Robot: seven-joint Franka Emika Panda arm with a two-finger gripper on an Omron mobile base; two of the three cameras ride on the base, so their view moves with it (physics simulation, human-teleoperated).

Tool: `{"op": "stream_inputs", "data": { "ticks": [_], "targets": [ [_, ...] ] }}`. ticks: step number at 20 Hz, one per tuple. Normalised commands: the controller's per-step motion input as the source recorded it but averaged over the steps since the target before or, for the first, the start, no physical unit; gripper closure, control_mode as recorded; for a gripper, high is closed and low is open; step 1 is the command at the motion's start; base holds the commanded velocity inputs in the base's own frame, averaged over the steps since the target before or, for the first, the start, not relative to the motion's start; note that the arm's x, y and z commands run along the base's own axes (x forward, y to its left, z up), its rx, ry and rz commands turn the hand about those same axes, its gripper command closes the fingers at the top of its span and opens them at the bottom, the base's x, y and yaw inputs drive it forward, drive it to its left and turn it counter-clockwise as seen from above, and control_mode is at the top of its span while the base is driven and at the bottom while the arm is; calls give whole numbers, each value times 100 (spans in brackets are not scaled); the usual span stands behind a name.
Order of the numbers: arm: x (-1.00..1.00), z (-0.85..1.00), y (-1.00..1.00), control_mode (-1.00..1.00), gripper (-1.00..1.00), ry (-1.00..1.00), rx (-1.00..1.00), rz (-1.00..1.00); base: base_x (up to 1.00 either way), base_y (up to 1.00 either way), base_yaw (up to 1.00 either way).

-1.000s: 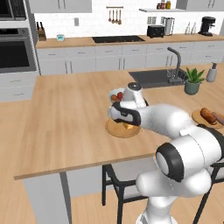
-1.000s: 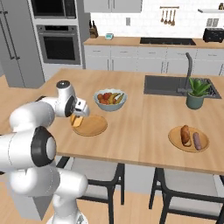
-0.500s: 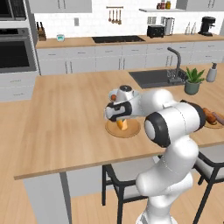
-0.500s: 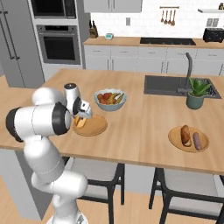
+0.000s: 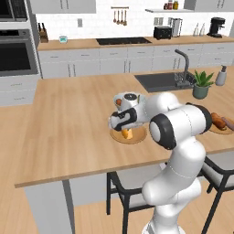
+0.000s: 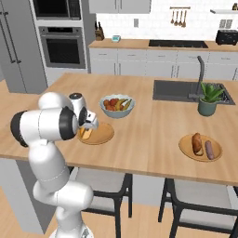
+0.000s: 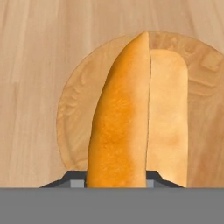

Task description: Place one bun and one sausage from the bowl on each plate.

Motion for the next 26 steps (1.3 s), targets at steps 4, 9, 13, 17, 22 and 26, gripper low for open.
{"op": "stream_inputs", "data": {
  "ticks": [4, 9, 13, 17, 22, 26],
  "targets": [
    [1, -3, -11, -100, -100, -2, 1, 0, 0, 0, 0],
    [13, 0, -1, -100, -100, -4, 0, 0, 0, 0, 0],
    [14, 0, 6, -100, -100, -12, 0, 0, 0, 0, 0],
    [2, 0, 24, -100, -100, -7, 0, 2, 0, 0, 0],
    [0, 0, 38, -100, -100, -3, 3, 0, 0, 0, 0],
    [0, 7, 38, -100, -100, 0, 6, 0, 0, 0, 0]
  ]
}}
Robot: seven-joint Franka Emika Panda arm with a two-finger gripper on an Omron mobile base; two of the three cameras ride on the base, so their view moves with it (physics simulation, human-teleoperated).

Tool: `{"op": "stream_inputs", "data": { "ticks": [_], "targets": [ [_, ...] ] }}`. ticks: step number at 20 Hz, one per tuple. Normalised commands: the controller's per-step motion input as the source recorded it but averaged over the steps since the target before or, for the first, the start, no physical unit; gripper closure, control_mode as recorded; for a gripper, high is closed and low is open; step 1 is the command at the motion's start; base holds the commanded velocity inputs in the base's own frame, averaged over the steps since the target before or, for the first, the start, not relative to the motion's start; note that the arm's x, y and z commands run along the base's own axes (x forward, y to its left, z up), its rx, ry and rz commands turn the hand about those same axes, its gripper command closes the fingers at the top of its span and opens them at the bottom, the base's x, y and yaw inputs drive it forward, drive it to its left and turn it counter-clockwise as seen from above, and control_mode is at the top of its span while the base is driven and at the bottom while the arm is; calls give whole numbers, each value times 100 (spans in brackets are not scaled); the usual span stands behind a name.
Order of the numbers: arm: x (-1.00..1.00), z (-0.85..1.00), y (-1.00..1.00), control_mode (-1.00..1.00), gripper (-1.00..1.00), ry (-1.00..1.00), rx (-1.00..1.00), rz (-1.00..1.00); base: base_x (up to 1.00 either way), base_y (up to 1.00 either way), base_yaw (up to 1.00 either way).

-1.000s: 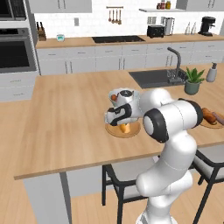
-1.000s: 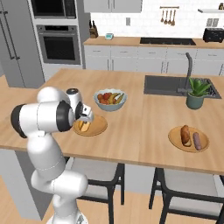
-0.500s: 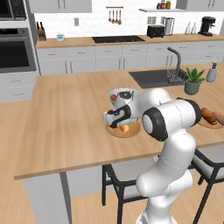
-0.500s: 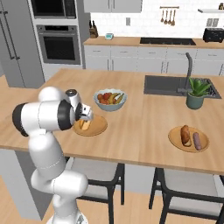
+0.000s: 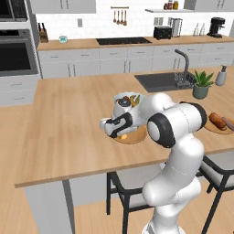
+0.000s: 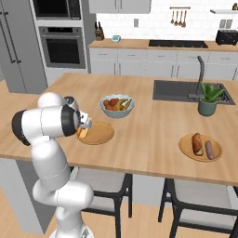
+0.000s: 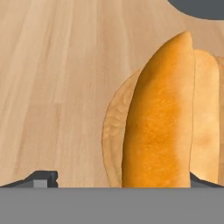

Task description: Place one bun and one sausage from the bowl on each plate.

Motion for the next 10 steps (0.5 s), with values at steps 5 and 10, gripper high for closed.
{"op": "stream_inputs", "data": {
  "ticks": [5, 10],
  "targets": [
    [1, -5, 8, -100, -100, 0, 3, -1, 0, 0, 0],
    [4, -23, -28, -100, -100, 0, 0, 0, 0, 0, 0]
  ]
}}
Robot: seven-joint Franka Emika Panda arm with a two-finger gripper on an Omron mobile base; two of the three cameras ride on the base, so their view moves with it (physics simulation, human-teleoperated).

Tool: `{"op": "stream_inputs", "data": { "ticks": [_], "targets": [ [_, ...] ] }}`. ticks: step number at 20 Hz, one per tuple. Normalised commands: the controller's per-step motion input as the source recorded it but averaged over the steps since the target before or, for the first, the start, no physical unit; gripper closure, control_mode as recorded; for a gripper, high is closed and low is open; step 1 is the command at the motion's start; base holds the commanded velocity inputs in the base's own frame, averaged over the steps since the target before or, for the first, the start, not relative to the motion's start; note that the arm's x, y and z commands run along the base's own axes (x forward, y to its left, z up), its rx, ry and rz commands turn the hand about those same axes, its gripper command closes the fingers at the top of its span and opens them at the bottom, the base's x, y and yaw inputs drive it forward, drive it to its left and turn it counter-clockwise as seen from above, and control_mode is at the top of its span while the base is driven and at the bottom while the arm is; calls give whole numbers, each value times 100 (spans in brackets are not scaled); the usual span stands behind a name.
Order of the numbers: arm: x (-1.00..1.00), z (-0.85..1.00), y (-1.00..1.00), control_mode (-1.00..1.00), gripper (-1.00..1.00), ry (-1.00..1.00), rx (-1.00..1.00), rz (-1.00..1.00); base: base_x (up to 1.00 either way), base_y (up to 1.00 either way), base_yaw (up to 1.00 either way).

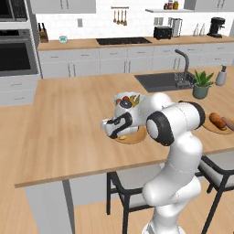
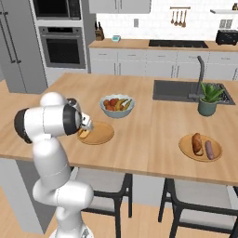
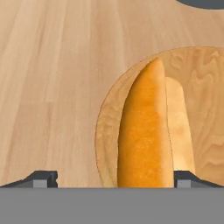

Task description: Place one bun and one sausage from the bowl on each plate.

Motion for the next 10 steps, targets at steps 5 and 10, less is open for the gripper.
{"op": "stream_inputs", "data": {
  "ticks": [5, 10],
  "targets": [
    [8, -20, -10, -100, -100, -2, 0, 0, 0, 0, 0],
    [0, -1, -13, -100, -100, 0, 0, 0, 0, 0, 0]
  ]
}}
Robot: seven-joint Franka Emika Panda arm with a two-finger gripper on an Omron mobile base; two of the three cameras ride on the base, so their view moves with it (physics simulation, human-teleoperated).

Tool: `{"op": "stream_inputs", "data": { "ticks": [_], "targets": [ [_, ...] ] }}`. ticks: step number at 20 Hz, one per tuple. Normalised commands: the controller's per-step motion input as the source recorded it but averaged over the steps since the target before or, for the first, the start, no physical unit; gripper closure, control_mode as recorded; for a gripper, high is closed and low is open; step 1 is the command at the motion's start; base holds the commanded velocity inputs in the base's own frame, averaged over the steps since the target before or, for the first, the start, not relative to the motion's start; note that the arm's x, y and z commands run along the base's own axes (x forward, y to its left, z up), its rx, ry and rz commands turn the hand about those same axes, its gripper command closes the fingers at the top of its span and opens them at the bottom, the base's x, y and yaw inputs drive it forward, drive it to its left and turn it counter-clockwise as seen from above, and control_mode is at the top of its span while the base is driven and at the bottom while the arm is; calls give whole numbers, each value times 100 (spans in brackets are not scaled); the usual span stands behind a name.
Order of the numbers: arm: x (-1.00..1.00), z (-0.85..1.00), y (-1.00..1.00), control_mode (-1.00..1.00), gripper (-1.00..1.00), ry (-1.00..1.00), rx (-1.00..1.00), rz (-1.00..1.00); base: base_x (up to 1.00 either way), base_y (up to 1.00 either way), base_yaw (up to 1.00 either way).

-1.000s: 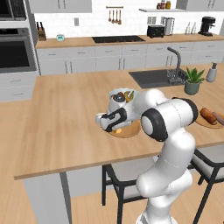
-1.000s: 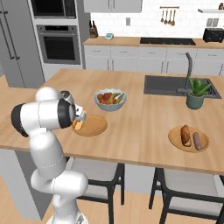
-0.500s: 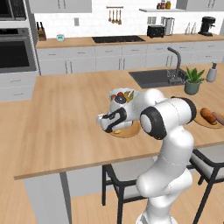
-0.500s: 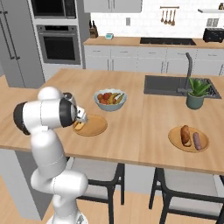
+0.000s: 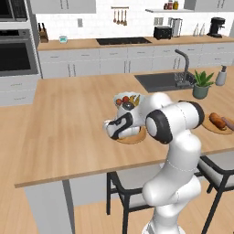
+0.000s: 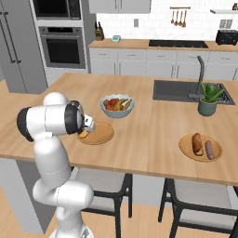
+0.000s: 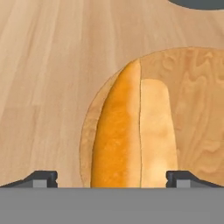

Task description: Place one bun and one sausage from the bowl on each plate.

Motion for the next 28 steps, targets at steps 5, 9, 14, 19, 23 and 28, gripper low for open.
{"op": "stream_inputs", "data": {
  "ticks": [5, 9, 14, 19, 23, 28],
  "targets": [
    [0, 58, 0, -100, -100, 2, -11, 0, 0, 0, 0],
    [-7, 69, 0, -100, -100, 3, -13, -1, 0, 0, 0],
    [-52, 90, 2, -100, -100, -1, -7, 0, 0, 0, 0],
    [-100, 36, -33, -100, -100, -11, 0, 0, 0, 0, 0],
    [-100, 11, -84, -100, -100, -18, 5, -1, 0, 0, 0],
    [-100, 37, -44, -100, -100, 0, 4, -1, 0, 0, 0]
  ]
}}
